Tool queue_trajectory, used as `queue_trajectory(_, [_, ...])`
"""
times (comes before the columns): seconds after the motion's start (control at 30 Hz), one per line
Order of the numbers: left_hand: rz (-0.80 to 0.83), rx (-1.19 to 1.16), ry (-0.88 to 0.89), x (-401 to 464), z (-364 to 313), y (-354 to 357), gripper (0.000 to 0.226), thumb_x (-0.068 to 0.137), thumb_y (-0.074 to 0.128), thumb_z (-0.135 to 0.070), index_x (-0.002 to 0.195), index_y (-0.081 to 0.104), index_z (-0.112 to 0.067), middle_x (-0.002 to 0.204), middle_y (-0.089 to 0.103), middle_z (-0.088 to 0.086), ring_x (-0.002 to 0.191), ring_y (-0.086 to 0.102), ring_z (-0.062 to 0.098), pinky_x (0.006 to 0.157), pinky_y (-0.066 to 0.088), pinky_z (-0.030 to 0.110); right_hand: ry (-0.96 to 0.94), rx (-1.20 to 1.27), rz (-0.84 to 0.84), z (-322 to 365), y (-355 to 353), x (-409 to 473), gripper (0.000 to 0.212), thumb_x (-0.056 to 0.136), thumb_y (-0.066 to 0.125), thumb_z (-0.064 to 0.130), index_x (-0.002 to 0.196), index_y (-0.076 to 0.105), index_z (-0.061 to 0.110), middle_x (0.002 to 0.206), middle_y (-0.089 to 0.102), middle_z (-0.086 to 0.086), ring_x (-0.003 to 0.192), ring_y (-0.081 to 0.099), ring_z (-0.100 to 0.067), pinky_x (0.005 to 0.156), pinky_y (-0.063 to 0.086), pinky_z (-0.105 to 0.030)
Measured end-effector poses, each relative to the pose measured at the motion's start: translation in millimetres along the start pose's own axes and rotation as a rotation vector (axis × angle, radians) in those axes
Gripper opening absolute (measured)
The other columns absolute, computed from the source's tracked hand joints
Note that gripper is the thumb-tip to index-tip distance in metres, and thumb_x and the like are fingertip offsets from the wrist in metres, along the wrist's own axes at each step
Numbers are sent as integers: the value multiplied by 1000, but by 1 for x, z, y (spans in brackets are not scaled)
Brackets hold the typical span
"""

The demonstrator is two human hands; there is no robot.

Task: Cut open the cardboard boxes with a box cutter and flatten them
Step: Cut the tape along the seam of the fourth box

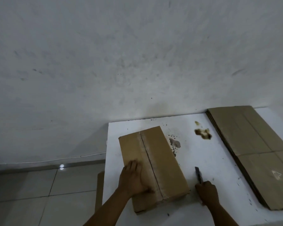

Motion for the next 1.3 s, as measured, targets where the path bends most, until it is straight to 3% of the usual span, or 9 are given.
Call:
queue_trajectory(0.1, [-21,-32,-7,13,8,-12,112,66,48,-91,154,22,-27,162,14,5,148,17,30,119,18,42,-86,169,-31,18,-18,0,20,95,54,13,98,56,-6,80,63,-23,60,64,-33,47,53,-34])
queue_trajectory(0.2, [-70,-58,-7,30,19,-24,101,67,51,-90,148,32,-34,160,20,4,147,19,29,118,20,43,-170,248,-8,55,-33,-3,14,97,48,17,100,50,3,79,62,-19,63,63,-32,53,54,-38])
queue_trajectory(0.33, [-79,-122,1,45,36,-16,135,51,43,-103,158,-1,-34,163,-23,9,149,-24,32,121,-6,50,-399,259,-33,113,-28,-27,15,103,47,27,93,47,16,83,61,-11,74,64,-29,64,55,-41])
queue_trajectory(0.47, [-80,-145,-16,45,36,1,131,59,41,-102,150,-25,-36,152,-44,7,142,-38,32,121,-4,54,-620,125,87,159,1,-50,11,106,41,26,102,48,18,94,58,2,85,59,-17,66,43,-27])
queue_trajectory(0.67, [-184,-104,-73,39,19,14,119,65,26,-101,159,17,-28,165,4,19,150,7,44,117,18,57,-835,-189,101,208,35,-53,17,104,37,25,94,48,18,88,59,1,76,58,-15,65,45,-30])
queue_trajectory(0.8, [-240,-107,-86,60,38,-5,115,61,22,-100,153,27,-32,159,26,14,145,24,34,118,20,49,-873,-249,120,240,51,-48,23,106,34,23,109,53,9,103,67,-11,85,65,-25,74,51,-36])
queue_trajectory(0.93, [-277,-218,-10,77,47,9,116,64,38,-95,158,5,-35,164,7,21,151,3,41,121,9,55,-835,-382,152,253,67,-43,51,105,37,25,149,32,-1,133,57,-20,110,62,-34,92,49,-41])
queue_trajectory(1.13, [-324,-245,-6,83,54,27,118,66,49,-93,158,3,-35,163,-22,11,148,-29,28,114,-22,40,-812,-411,122,253,73,-41,55,104,38,21,153,23,2,129,60,-20,108,62,-33,90,50,-39])
queue_trajectory(1.3, [-341,-239,-10,86,54,31,118,67,49,-93,159,10,-30,165,-15,11,150,-23,30,118,-16,44,-750,-389,133,259,76,-46,53,104,40,23,152,28,6,132,60,-16,114,61,-30,94,47,-36])
Point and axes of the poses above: each hand's wrist, its own x-axis towards the middle knuckle, its own y-axis out of the palm, z = x × y, the point moved 2 cm from there along x, towards the middle knuckle
